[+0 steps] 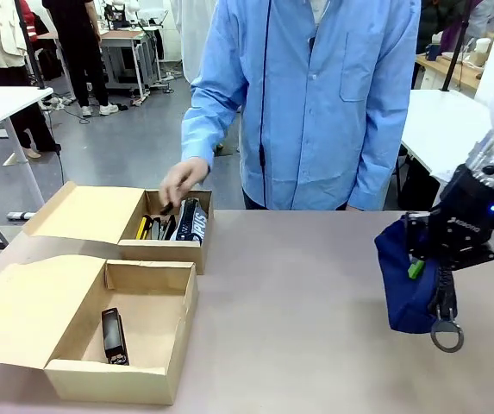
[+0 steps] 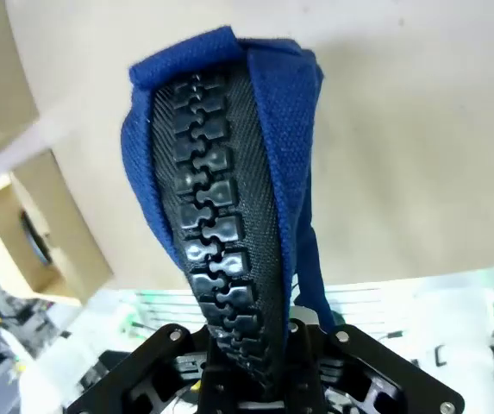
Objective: Place items inside the box.
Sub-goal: Pick up a Pencil pouch or Stapler and place it inside the Mailer Box closest to the robot.
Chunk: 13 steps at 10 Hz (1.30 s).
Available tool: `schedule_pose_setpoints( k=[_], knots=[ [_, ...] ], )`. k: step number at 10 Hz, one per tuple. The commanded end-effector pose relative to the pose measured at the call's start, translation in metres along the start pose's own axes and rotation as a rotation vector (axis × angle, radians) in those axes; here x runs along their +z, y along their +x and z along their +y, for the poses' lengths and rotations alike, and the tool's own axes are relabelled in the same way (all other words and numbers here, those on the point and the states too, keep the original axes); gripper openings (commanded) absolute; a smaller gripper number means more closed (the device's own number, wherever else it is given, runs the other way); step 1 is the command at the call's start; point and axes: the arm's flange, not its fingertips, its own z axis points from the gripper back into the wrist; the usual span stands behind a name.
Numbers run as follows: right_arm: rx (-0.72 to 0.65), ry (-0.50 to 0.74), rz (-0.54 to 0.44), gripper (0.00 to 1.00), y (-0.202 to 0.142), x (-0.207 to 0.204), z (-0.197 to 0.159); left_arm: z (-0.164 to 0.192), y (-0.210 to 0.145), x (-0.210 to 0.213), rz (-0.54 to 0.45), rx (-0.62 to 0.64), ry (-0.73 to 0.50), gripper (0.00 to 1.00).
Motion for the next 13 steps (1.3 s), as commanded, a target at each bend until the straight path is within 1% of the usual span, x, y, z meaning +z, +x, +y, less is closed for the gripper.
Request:
schedule_pose_setpoints(
  k=[1, 2, 3, 4, 5, 6, 7, 8, 10, 11, 12, 13],
  knots=[
    [0.06, 0.003, 0.026, 0.0, 0.0, -0.009, 0.006, -0.002, 0.0, 0.0, -0.004, -0.017, -0.014, 1.0],
    [0.0, 0.0, 0.0, 0.07, 0.0, 0.0, 0.0, -0.002, 0.0, 0.0, -0.004, -0.017, -0.014, 1.0],
    [0.034, -0.011, -0.046, 0.07, -0.009, 0.002, 0.021, -0.002, 0.0, 0.0, -0.004, -0.017, -0.014, 1.0],
    [0.007, -0.054, -0.054, 0.07, -0.028, 0.002, 0.07, -0.002, 0.0, 0.0, -0.004, -0.017, -0.014, 1.0],
    [0.014, -0.028, -0.078, 0.07, -0.046, 0.002, 0.11, -0.002, 0.0, 0.0, -0.004, -0.017, -0.014, 1.0],
    [-0.046, -0.065, -0.053, 0.07, -0.061, -0.005, 0.147, -0.002, 0.0, 0.0, -0.004, -0.017, -0.014, 1.0],
    [-0.108, -0.096, -0.034, 0.07, -0.07, -0.019, 0.186, -0.002, 0.0, 0.0, -0.004, -0.017, -0.014, 1.0],
    [-0.166, -0.103, -0.022, 0.07, -0.078, -0.04, 0.233, -0.002, 0.0, 0.0, -0.004, -0.017, -0.014, 1.0],
    [-0.071, -0.114, -0.049, 0.07, -0.086, -0.083, 0.314, -0.002, 0.0, 0.0, -0.004, -0.017, -0.014, 1.0],
    [-0.048, -0.082, -0.051, 0.07, -0.099, -0.101, 0.349, -0.002, 0.0, 0.0, -0.004, -0.017, -0.014, 1.0],
    [-0.042, -0.087, -0.045, 0.07, -0.109, -0.123, 0.375, -0.002, 0.0, 0.0, -0.004, -0.017, -0.014, 1.0],
    [-0.047, -0.124, 0.005, 0.07, -0.112, -0.136, 0.381, -0.002, 0.0, 0.0, -0.004, -0.017, -0.014, 1.0]
  ],
)
